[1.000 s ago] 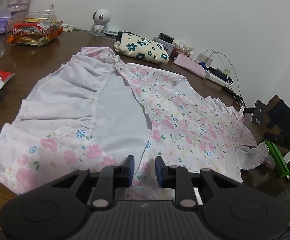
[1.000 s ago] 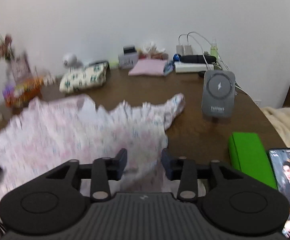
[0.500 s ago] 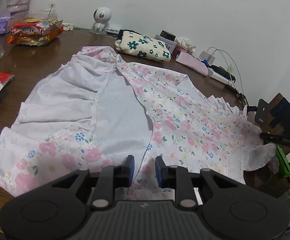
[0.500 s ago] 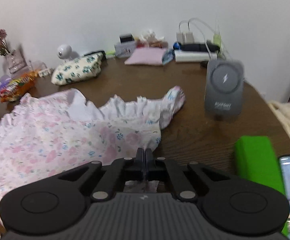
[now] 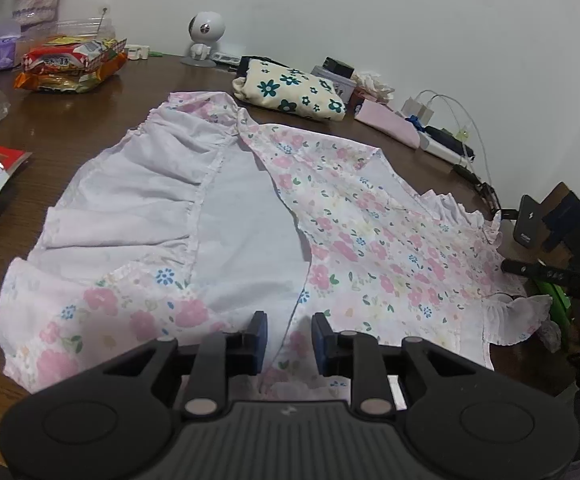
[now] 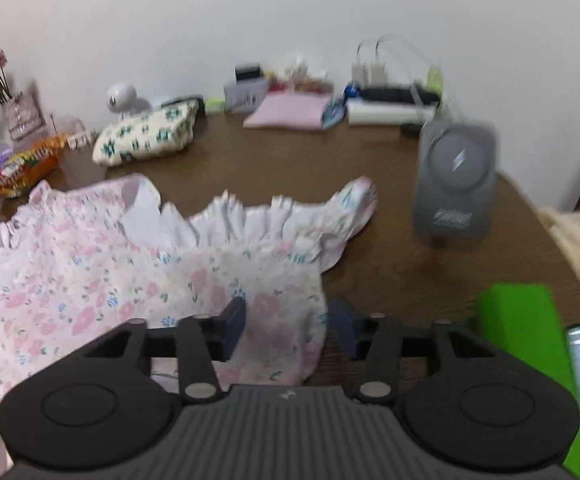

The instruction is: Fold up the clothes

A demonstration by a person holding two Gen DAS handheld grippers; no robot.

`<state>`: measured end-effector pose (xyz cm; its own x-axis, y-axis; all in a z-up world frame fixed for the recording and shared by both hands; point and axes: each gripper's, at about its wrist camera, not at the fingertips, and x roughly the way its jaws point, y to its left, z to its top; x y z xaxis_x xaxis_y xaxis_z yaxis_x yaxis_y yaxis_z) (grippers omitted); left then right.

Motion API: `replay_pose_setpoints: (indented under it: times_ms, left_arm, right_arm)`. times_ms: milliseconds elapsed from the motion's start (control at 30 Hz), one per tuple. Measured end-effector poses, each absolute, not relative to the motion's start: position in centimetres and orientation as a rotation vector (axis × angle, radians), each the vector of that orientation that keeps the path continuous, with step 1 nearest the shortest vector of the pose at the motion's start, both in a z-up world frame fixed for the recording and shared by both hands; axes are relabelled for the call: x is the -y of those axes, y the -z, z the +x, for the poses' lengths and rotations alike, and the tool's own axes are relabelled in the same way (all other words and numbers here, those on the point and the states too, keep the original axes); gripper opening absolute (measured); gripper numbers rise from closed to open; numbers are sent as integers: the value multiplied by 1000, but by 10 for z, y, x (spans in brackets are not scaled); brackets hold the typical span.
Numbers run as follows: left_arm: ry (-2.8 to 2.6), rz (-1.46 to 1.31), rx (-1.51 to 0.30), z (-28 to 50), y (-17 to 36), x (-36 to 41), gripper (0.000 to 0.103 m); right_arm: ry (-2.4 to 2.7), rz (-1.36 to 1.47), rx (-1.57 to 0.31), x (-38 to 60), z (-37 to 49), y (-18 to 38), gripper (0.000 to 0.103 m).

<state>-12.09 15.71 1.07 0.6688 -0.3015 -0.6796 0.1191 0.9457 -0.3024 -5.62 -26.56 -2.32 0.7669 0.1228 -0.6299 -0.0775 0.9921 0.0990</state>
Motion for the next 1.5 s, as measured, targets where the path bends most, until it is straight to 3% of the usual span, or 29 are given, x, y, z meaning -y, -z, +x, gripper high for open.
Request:
replay_pose_setpoints:
  times_ms: [33,67,267,400,500,567,767,833,967,1100,1167,1233,1300,1333,1500]
  left_arm:
    - [236,-238,-800,-122,-13,-157,29]
    - [235,-238,-790,-124,-16,-157,29]
    - [247,-199,-745,-131,-28,-158,34]
    - [256,-153,-746,-135,-25,-165,39]
    - [265,-111,-733,-146,-22,-178,49]
    - [264,-92,-726,-151,-18,-188,50]
    - [227,-88,-728,-161,-5,-200,44]
    - [220,-97,-725,-171,-5,-199,44]
    - [263,-116,-748,-188,-8,-190,44]
    - [329,-116,-747,-197,-17,-186,45]
    - [292,-146,-705,-198,-24,-202,54]
    - [224,-179,-690,-196,-24,-223,77]
    - [221,-151,-664,-200,-22,-232,77]
    - [254,-117,-645,-203,-20,-231,78]
    - [392,45,-639,-202,-6,-217,81]
  right_arm:
    - [-116,61,-697,263,-53,28,15]
    - [-118,51,-705,262,-54,28,0]
    - [-131,-28,-716,260,-82,7,0]
    - [-66,-41,-700,254,-89,6,13]
    - [-266,-1,-590,234,-114,-18,23]
    - [-435,8,-598,209,-125,-21,24]
    - [-618,-56,-735,137,-125,13,21]
    - [-593,-57,-744,138,-120,18,19]
    - [-517,-73,-738,143,-104,24,7]
    - [-436,-118,-723,146,-81,20,7]
    - [-434,-122,-724,148,-80,14,10]
    - [-526,-82,-692,156,-96,4,16]
    - [-644,-52,-665,163,-118,-1,39]
    - [-696,-60,-648,164,-129,0,43]
    - [-827,-177,-621,159,-166,14,45]
